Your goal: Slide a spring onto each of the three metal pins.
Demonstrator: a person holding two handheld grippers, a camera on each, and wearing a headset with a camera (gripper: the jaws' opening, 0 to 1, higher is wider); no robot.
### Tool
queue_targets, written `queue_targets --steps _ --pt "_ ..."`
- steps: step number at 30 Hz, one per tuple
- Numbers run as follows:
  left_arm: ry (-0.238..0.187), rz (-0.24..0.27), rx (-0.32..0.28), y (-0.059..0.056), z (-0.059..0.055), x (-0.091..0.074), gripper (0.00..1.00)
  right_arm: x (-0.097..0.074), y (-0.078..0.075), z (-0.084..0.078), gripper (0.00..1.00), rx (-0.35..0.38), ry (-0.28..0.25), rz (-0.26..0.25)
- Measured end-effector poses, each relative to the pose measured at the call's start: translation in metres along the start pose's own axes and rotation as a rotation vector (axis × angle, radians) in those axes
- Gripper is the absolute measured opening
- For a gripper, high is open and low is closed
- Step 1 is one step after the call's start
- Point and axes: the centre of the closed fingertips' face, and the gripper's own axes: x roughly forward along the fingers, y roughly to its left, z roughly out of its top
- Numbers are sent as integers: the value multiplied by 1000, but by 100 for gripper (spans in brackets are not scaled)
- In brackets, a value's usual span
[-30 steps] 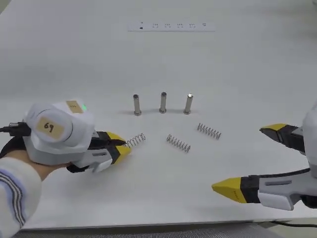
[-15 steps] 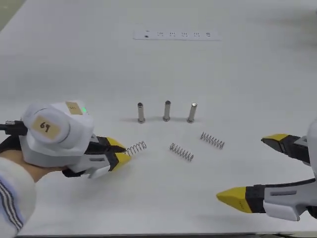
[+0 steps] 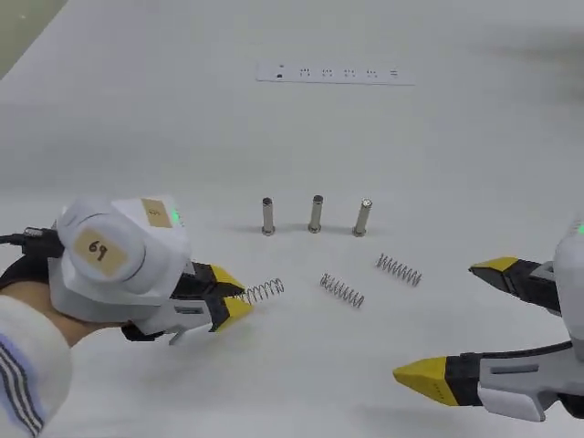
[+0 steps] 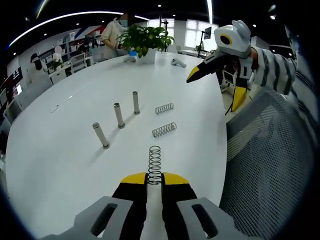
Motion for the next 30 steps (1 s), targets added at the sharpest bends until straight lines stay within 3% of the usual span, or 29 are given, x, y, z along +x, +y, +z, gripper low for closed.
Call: queue_targets --steps 4,7,12,17,25,30 --pt "3 -3 5 0 0 -2 3 2 2 1 82 -20 3 17" --pt "5 -10 15 -1 2 -4 3 4 8 4 77 -75 -3 69" --pt "7 -29 34 -4 4 -6 3 7 8 9 71 -86 -20 94" --pt "40 -53 53 -8 -3 -3 3 14 11 7 69 -133 -7 153" --pt "34 -68 47 -12 -2 0 3 18 11 11 65 -161 -19 208" --pt "16 -80 45 -17 5 0 3 18 16 24 59 -175 -77 263"
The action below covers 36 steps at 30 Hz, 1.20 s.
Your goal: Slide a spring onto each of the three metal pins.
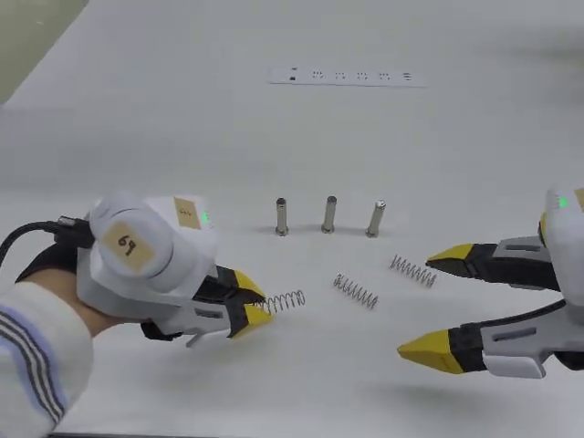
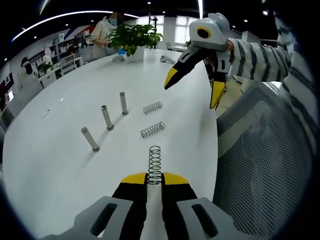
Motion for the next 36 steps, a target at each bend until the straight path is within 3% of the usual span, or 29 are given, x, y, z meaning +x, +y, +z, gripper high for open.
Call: queue_targets --steps 7,11,19,23,31,36 --pt "-10 -4 5 -2 10 -3 3 4 11 11 48 -13 -54 114" --pt "4 -13 27 -4 12 -4 3 4 23 26 47 16 -149 202" --pt "8 -21 34 -5 15 -6 3 5 20 28 39 -10 -152 213" --pt "3 -19 28 -5 19 -7 3 4 22 39 40 20 -207 237" --pt "11 -28 36 -3 23 -7 3 8 21 45 36 -10 -192 238" --pt "-7 -43 58 -7 32 -8 3 11 23 46 32 -25 -188 250"
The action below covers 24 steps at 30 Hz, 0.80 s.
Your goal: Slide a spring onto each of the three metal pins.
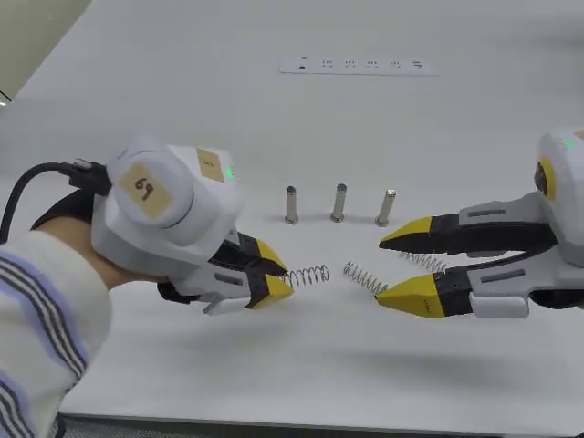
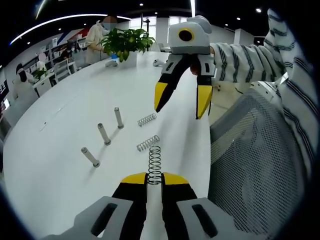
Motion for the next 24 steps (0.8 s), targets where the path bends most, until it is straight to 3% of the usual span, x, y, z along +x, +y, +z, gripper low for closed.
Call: queue_targets --steps 9,24 --pt "8 -30 45 -6 5 2 3 7 3 5 27 0 -18 28" --pt "-65 -83 67 -18 24 -8 3 17 6 7 22 9 -24 68"
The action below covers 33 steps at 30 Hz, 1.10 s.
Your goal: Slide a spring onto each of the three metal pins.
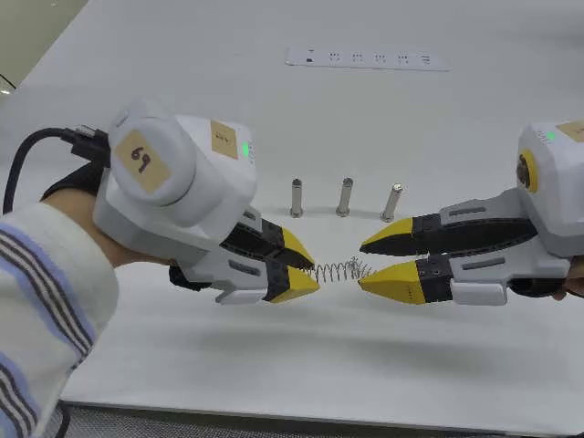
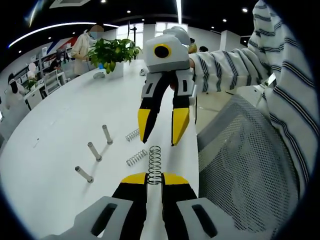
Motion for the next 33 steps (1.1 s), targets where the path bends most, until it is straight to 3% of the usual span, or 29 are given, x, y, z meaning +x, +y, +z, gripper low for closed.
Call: queue_targets --steps 7,16,33 --pt "-25 -21 11 -3 7 0 3 3 1 -4 18 8 9 10" --pt "-6 -42 29 -10 4 4 3 7 2 -11 15 12 22 16" --pt "-24 -64 16 -13 9 9 3 6 9 -13 10 9 16 37"
